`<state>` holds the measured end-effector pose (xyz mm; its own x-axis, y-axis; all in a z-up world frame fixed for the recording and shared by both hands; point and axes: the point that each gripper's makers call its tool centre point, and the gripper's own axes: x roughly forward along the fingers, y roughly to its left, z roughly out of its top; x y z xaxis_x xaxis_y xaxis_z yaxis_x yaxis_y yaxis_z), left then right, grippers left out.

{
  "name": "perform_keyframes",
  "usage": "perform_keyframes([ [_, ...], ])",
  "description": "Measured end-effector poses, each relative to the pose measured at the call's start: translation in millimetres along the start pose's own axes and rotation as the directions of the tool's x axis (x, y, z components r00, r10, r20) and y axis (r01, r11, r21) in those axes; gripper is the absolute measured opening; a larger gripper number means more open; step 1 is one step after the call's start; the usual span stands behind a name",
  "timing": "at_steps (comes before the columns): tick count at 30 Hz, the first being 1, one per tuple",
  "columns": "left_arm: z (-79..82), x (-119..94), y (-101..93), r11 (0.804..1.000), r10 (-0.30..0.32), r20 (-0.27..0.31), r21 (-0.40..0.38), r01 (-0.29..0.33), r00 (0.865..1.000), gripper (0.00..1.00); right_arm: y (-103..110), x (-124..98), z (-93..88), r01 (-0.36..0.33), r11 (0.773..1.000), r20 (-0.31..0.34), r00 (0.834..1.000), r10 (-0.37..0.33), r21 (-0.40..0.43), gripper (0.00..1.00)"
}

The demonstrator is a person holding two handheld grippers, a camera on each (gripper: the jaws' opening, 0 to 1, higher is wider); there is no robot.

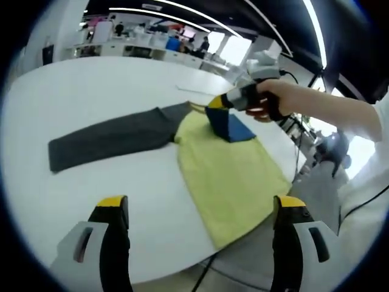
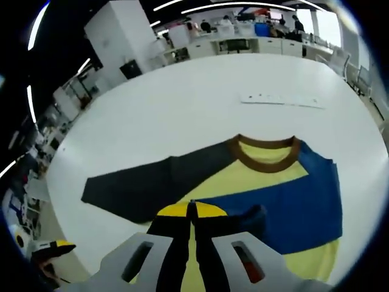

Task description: Fold the garment on the visible template until the final outline fits inside the template.

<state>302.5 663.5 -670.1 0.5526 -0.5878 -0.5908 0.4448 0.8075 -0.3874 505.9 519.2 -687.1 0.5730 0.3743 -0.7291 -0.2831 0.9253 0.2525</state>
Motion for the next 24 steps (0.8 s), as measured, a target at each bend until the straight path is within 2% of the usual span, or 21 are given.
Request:
perform_keyframes([
  [9,-2.4,4.0,2.6,1.000,-0.007,-0.011,-0.002,0.007,1.000,0.96,5.6,11.6,-7.4,-0.005,1.000,-0.022,1.000,0.005,-0.004,0.02],
  [16,-3.0,9.7,4.7,1.000,-0.015,-0.019,-0.004,0.015,1.000,0.96,6.6,20.1,-9.8,-0.004,0.999,-0.027,1.000,0.004,0.034,0.02],
  [24,-8.3,13.1,8.1,1.000,-0.019,-0.032,-0.015,0.019,0.999,0.96,12.1,30.4,-20.9,0.003,0.998,-0.046,0.999,0.000,0.057,0.02],
])
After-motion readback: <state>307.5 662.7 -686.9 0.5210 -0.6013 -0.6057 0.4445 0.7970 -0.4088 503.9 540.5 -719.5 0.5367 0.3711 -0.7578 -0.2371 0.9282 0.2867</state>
